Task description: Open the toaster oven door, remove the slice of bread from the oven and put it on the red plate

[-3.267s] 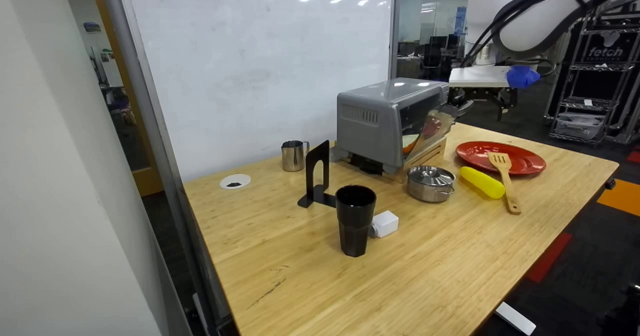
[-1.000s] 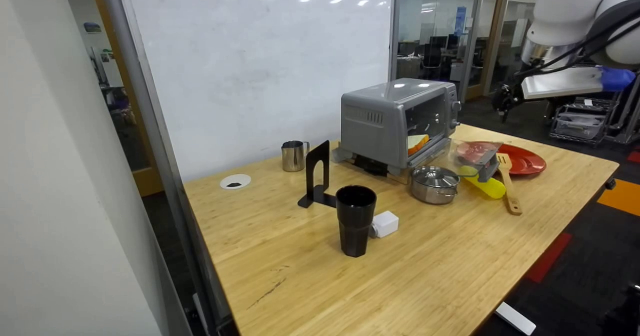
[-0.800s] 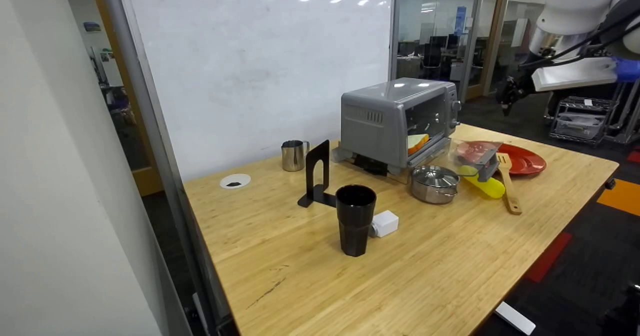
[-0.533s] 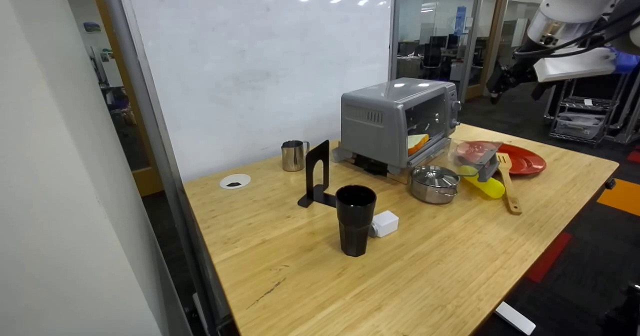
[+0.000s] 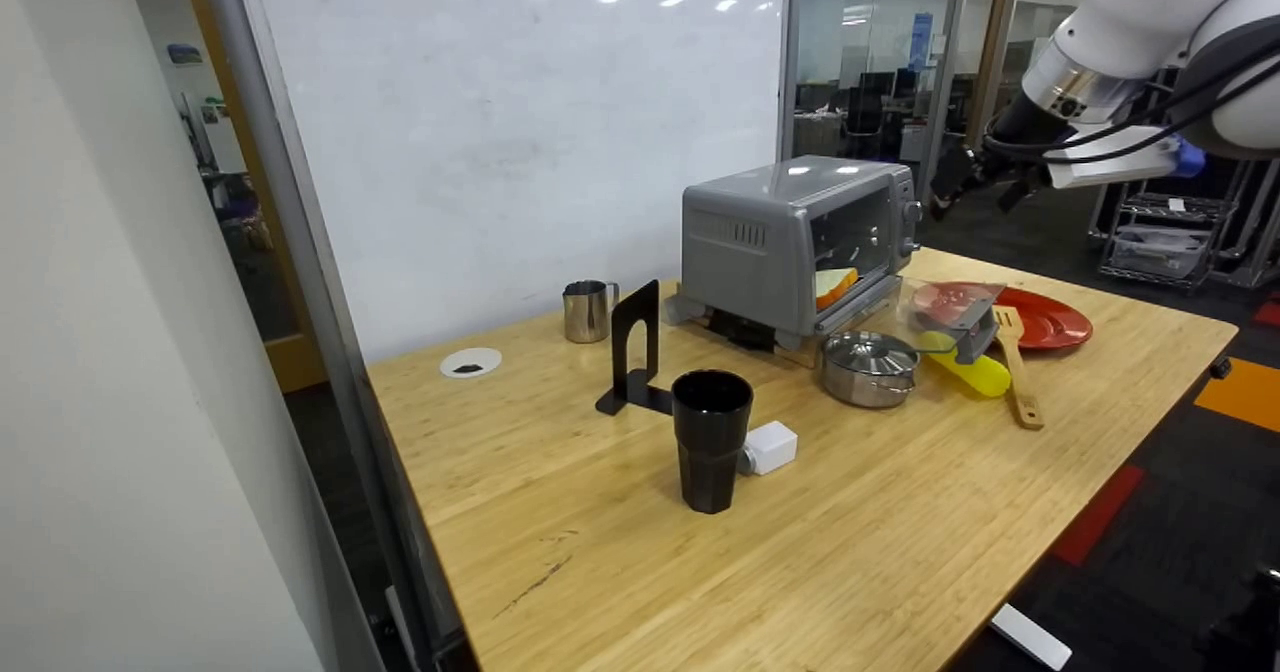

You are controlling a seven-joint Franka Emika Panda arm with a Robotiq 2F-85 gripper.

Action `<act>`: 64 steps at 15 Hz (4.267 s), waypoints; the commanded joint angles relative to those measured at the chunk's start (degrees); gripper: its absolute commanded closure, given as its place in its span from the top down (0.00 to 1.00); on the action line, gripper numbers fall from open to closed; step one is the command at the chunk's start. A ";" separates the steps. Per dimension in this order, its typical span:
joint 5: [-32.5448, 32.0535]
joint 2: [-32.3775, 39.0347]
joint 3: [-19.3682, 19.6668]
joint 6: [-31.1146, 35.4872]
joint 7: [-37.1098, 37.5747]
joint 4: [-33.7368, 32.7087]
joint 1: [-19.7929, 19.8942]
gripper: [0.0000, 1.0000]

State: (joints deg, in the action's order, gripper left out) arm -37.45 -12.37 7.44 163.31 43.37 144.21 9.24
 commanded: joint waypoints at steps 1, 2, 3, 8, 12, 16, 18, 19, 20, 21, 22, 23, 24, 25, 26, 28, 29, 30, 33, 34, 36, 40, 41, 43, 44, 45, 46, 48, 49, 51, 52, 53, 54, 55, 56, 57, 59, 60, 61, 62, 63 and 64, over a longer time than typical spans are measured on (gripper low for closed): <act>0.00 -0.01 0.00 0.05 -0.03 -0.02 0.00 1.00; 0.00 -0.01 0.00 0.08 -0.05 -0.07 0.01 1.00; 0.00 -0.01 0.00 0.09 -0.06 -0.11 0.01 1.00; 8.09 5.45 2.84 2.73 -2.10 -1.01 -1.65 1.00; 18.92 12.17 4.80 7.54 -4.49 -1.83 -2.31 1.00; 32.36 16.39 2.85 12.27 -10.60 -1.77 -2.44 1.00; 39.61 17.17 1.05 13.12 -14.39 -2.28 -2.59 1.00; 42.65 17.38 0.31 13.42 -15.79 -2.66 -2.81 1.00; 45.74 17.63 -1.75 13.39 -17.71 -3.28 -1.59 1.00; 48.18 17.71 -2.50 13.66 -18.71 -3.79 -1.62 1.00; 50.99 17.91 -3.44 13.37 -20.31 -4.62 -1.49 1.00; 53.43 18.00 -4.16 13.23 -21.64 -5.29 -1.38 1.00; 55.69 18.38 -4.72 13.01 -22.92 -6.18 -1.28 1.00; 57.83 18.80 -5.18 12.92 -24.20 -7.02 -1.21 1.00; 59.73 19.47 -5.51 12.97 -25.37 -8.00 -1.09 1.00; 62.65 21.01 -5.95 12.75 -27.31 -9.94 -0.80 1.00; 63.57 21.99 -6.03 12.80 -28.03 -10.82 -0.63 1.00; 64.47 22.84 -6.20 12.85 -28.70 -11.63 -0.39 1.00; 65.96 25.89 -6.56 12.66 -29.91 -14.09 0.51 1.00; 66.38 26.85 -6.86 12.81 -30.22 -14.78 0.93 1.00; 66.69 28.61 -7.38 12.57 -30.41 -16.32 1.78 1.00; 66.58 31.22 -9.20 12.71 -30.50 -18.69 3.60 1.00; 66.55 31.62 -9.89 12.86 -30.64 -19.15 4.12 1.00; 67.28 32.19 -12.28 13.23 -31.54 -19.89 5.86 1.00; 67.82 32.39 -13.77 13.07 -32.05 -20.31 6.98 1.00; 70.06 32.50 -17.31 13.27 -34.13 -20.91 9.75 1.00; 72.01 32.32 -19.98 12.52 -35.95 -21.25 11.96 1.00; 76.79 32.41 -25.58 12.74 -40.67 -21.99 16.57 1.00; 79.05 32.51 -28.11 12.73 -43.24 -22.38 18.83 1.00; 83.12 33.46 -32.30 13.49 -48.30 -23.16 22.64 1.00; 84.75 33.84 -33.91 13.31 -50.76 -23.23 24.43 1.00; 86.02 34.36 -35.20 13.48 -52.89 -23.32 25.94 1.00; 87.07 34.42 -36.26 13.48 -54.75 -23.20 27.34 1.00; 88.03 34.86 -37.33 13.60 -56.55 -23.29 28.67 1.00; 88.60 35.26 -38.18 13.75 -58.33 -23.22 29.82 1.00; 89.21 35.62 -39.01 13.85 -59.94 -23.14 30.91 1.00; 90.13 36.38 -40.62 14.22 -63.05 -22.86 32.89 1.00; 90.46 36.68 -41.26 14.36 -64.22 -22.75 33.63 1.00; 90.89 36.73 -42.03 14.36 -65.37 -22.52 34.57 1.00; 91.30 37.07 -42.80 14.58 -66.35 -22.54 35.27 1.00; 91.68 37.34 -43.58 14.74 -67.27 -22.56 36.02 1.00; 92.11 37.42 -44.48 14.78 -68.11 -22.61 36.85 1.00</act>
State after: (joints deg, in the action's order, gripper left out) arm 51.91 23.61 -33.34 176.50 -20.32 122.22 42.86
